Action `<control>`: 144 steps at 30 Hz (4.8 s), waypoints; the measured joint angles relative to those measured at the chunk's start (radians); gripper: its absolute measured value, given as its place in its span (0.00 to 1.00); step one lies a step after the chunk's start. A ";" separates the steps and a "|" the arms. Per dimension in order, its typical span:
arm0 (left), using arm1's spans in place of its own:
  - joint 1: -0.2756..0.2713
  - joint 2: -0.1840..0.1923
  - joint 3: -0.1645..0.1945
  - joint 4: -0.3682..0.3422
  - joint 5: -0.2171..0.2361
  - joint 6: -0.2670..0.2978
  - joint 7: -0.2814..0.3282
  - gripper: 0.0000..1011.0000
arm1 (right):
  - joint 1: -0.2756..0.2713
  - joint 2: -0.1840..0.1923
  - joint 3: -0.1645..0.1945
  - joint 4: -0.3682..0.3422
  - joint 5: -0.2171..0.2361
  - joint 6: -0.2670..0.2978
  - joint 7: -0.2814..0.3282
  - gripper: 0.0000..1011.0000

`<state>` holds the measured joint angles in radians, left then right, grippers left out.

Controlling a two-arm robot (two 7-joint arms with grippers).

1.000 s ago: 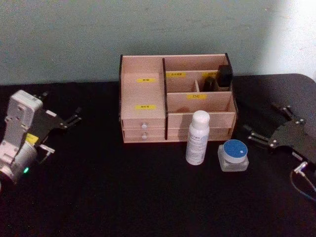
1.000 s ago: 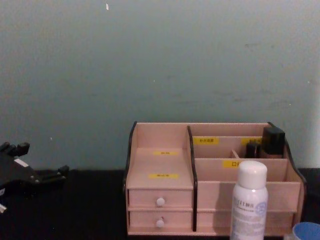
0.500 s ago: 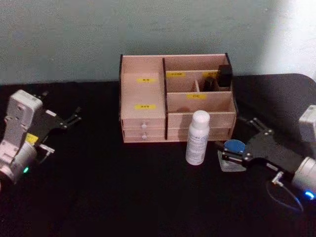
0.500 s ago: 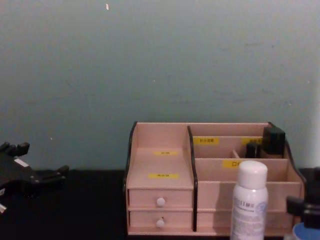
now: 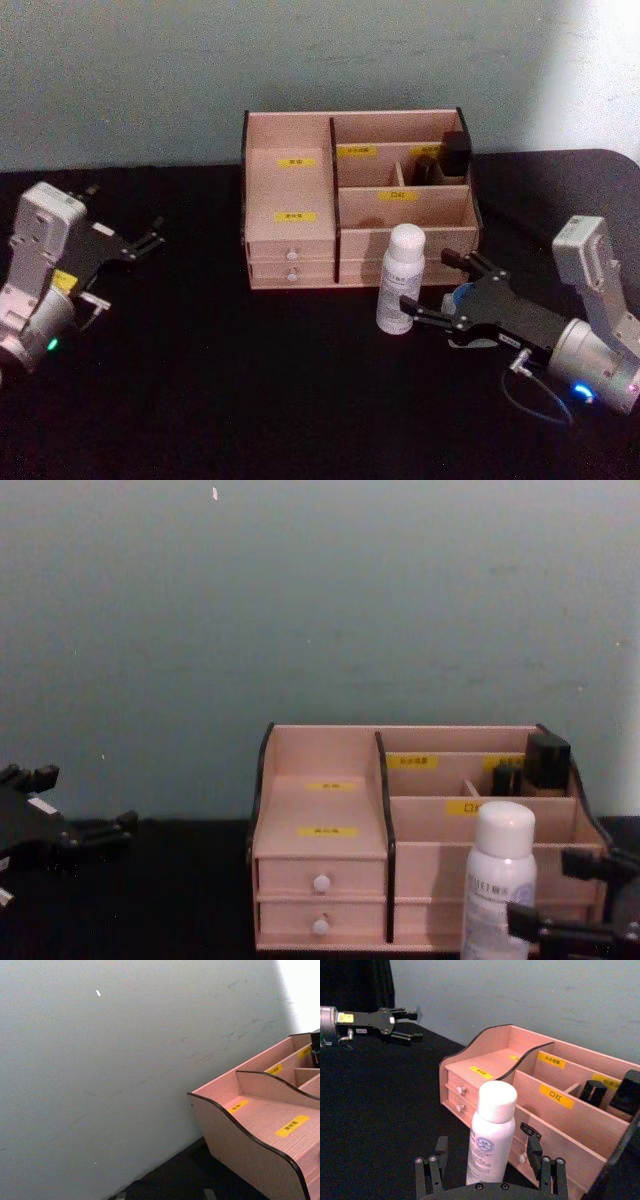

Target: Pick up the facial cleanser and watermelon frost from the table and place them into the tiered storage box.

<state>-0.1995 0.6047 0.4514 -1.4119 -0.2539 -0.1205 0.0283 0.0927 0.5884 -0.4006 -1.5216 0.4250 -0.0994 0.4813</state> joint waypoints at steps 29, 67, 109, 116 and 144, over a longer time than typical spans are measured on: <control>0.000 0.000 0.000 0.000 0.000 0.000 0.000 0.99 | 0.087 -0.112 -0.002 0.134 -0.042 0.026 0.052 0.99; 0.000 0.000 0.000 0.000 0.000 0.000 0.000 0.99 | 0.091 -0.116 0.000 0.138 -0.040 0.028 0.055 0.59; 0.000 0.000 0.000 0.000 0.000 0.000 0.000 0.99 | 0.145 -0.068 0.028 0.012 0.118 0.069 0.125 0.59; 0.000 0.000 0.000 0.000 0.000 0.000 0.000 0.99 | 0.195 -0.098 0.020 0.046 0.090 0.062 0.065 0.59; 0.000 0.000 0.000 0.000 0.000 0.000 0.000 0.99 | 0.369 -0.252 0.023 0.290 -0.027 0.011 -0.015 0.59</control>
<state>-0.1995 0.6047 0.4514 -1.4120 -0.2539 -0.1205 0.0283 0.4621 0.3362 -0.3776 -1.2320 0.3976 -0.0888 0.4664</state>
